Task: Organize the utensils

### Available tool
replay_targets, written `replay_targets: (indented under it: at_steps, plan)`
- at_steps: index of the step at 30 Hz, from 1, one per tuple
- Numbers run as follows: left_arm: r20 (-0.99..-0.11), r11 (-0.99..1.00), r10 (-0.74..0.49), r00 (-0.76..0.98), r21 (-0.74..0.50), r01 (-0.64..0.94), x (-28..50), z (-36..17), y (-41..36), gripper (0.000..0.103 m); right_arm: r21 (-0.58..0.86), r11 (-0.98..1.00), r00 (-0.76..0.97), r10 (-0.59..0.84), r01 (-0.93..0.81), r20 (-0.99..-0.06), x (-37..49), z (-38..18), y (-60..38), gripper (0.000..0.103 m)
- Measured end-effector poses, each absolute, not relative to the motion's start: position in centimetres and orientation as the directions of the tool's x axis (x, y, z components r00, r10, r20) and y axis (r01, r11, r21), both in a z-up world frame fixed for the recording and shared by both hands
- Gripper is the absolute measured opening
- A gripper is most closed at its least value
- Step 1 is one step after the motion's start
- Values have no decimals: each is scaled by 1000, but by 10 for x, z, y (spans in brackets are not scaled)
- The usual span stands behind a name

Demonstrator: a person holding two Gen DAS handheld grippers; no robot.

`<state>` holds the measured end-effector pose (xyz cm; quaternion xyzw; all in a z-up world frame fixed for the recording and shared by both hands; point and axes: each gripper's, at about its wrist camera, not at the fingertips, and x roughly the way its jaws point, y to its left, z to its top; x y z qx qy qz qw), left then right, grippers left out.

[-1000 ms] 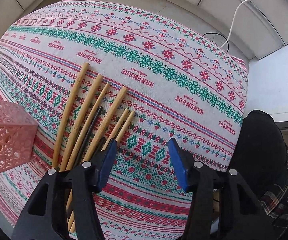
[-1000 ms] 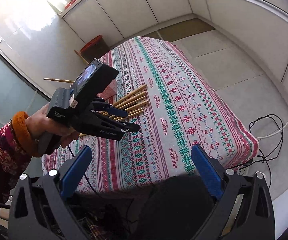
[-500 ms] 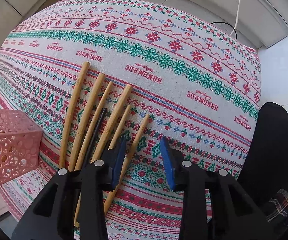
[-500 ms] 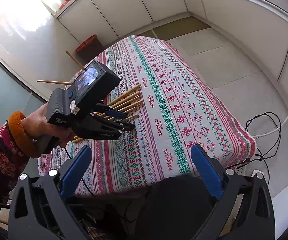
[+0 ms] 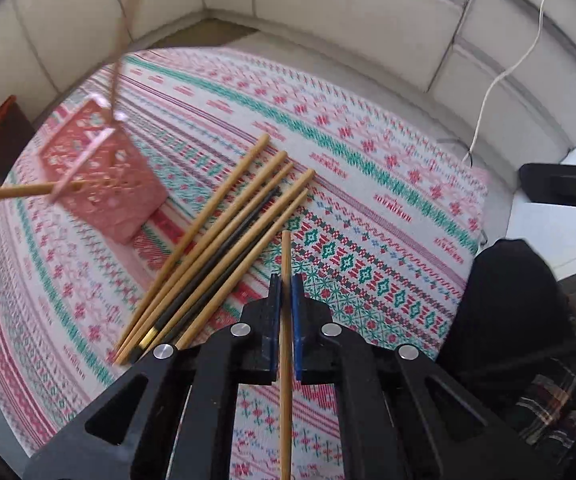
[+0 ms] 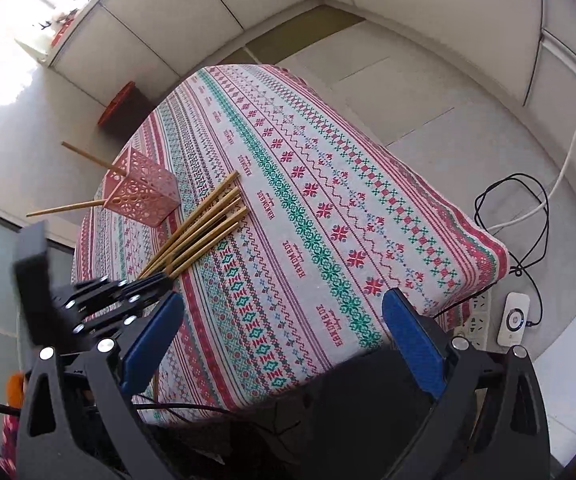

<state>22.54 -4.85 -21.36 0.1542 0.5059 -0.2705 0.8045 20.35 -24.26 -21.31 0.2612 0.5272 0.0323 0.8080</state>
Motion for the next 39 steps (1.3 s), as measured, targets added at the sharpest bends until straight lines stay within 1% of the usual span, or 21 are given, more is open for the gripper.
replay_targets:
  at_steps: [2, 3, 4, 5, 6, 7, 8, 9, 10, 12, 15, 20, 25, 29, 30, 31, 32, 37, 39]
  plan:
    - [-841, 836, -325, 433, -42, 547, 204, -180, -21, 4, 457, 841, 414, 320, 289, -852, 219, -221, -230, 96]
    - [-807, 845, -349, 476, -52, 532, 193, -165, -7, 4, 468, 820, 394, 332, 328, -857, 227, -227, -224, 94]
    - [-766, 853, -375, 522, -64, 518, 178, -150, 8, 4, 483, 796, 375, 349, 365, -859, 234, -234, -218, 87]
    - [-737, 859, -385, 555, -66, 508, 172, -137, 19, 4, 498, 767, 348, 375, 404, -859, 241, -242, -213, 83]
    - [-703, 864, -396, 591, -67, 500, 160, -126, 30, 4, 501, 740, 309, 397, 449, -864, 249, -253, -206, 77]
    - [-666, 863, -414, 620, -72, 499, 149, -115, 39, 4, 500, 716, 280, 413, 488, -866, 255, -263, -200, 68]
    - [-636, 862, -428, 642, -74, 502, 141, -108, 44, 4, 496, 689, 256, 427, 528, -867, 261, -272, -195, 63]
    - [-604, 860, -442, 663, -76, 505, 131, -100, 52, 4, 481, 677, 237, 426, 557, -873, 266, -279, -191, 53]
    - [-569, 858, -455, 685, -75, 507, 121, -92, 57, 4, 467, 668, 220, 423, 580, -879, 271, -284, -187, 48]
    - [-508, 857, -473, 720, -73, 511, 106, -82, 63, 4, 447, 653, 218, 404, 611, -888, 279, -290, -182, 41]
    - [-432, 851, -499, 751, -81, 519, 93, -69, 73, 4, 449, 634, 255, 377, 630, -890, 288, -287, -177, 39]
    - [-364, 852, -512, 778, -95, 516, 81, -53, 89, 4, 398, 679, 249, 311, 617, -917, 304, -281, -160, 37]
    - [-343, 858, -505, 792, -103, 503, 73, -46, 98, 4, 334, 698, 216, 255, 633, -942, 318, -292, -149, 36]
    - [-316, 858, -509, 801, -118, 499, 67, -41, 106, 4, 273, 743, 194, 194, 611, -962, 328, -290, -138, 36]
    - [-311, 860, -507, 804, -121, 495, 67, -41, 107, 4, 261, 748, 187, 184, 610, -965, 329, -290, -135, 33]
    - [-306, 863, -503, 808, -122, 491, 67, -40, 109, 4, 241, 759, 173, 170, 605, -970, 331, -290, -133, 22]
    - [-303, 863, -503, 809, -125, 489, 67, -40, 110, 4, 205, 772, 152, 141, 602, -978, 331, -290, -132, 19]
    - [-290, 872, -489, 822, -146, 467, 66, -38, 117, 4, 246, 761, 159, 189, 600, -969, 321, -295, -147, 7]
    - [-289, 874, -486, 825, -158, 459, 66, -37, 120, 4, 271, 753, 170, 212, 599, -962, 315, -296, -153, 5]
